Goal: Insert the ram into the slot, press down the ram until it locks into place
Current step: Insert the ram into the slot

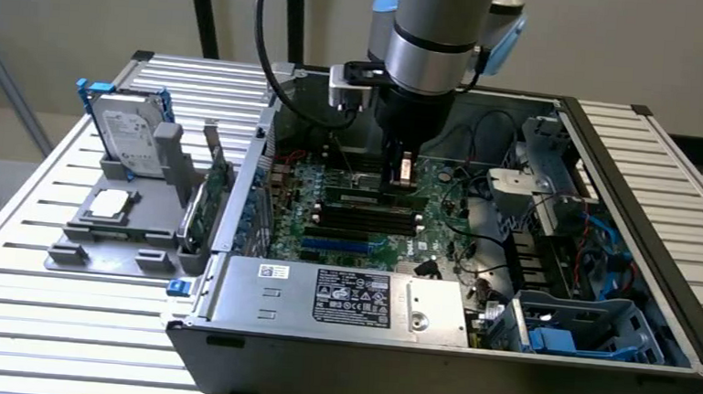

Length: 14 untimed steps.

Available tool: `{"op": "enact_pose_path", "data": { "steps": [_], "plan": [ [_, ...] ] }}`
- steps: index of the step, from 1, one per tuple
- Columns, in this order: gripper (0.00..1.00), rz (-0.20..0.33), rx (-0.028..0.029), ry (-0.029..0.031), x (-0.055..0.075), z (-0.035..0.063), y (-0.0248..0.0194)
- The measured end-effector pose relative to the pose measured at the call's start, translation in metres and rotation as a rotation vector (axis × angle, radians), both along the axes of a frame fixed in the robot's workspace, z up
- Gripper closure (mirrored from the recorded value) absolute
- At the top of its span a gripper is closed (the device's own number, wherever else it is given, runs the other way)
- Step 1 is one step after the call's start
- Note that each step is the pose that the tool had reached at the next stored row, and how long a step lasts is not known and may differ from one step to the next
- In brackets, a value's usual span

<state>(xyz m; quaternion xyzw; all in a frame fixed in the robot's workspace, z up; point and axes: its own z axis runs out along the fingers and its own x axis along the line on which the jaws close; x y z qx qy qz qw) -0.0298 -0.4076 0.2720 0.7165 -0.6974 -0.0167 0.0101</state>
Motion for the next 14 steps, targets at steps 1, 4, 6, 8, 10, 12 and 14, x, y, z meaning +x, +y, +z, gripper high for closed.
{"op": "enact_pose_path", "data": {
  "steps": [1,4,6,8,10,12,14],
  "plan": [
    [0.87,0.0,0.0,0.0007,0.0,-0.0018,0.0],
    [0.87,0.0,-0.0001,0.0032,0.0,-0.0072,0.0],
    [0.87,0.0,0.0001,0.0055,0.0,-0.0109,0.0],
    [0.87,0.0,0.0,0.0077,0.0,-0.0146,0.0],
    [0.87,0.0,0.0,0.01,0.0,-0.0181,0.0001],
    [0.87,0.0,-0.0001,0.0129,0.0,-0.0211,0.0004],
    [0.87,0.0,0.0001,0.0161,0.0,-0.0235,0.0011]
  ]
}}
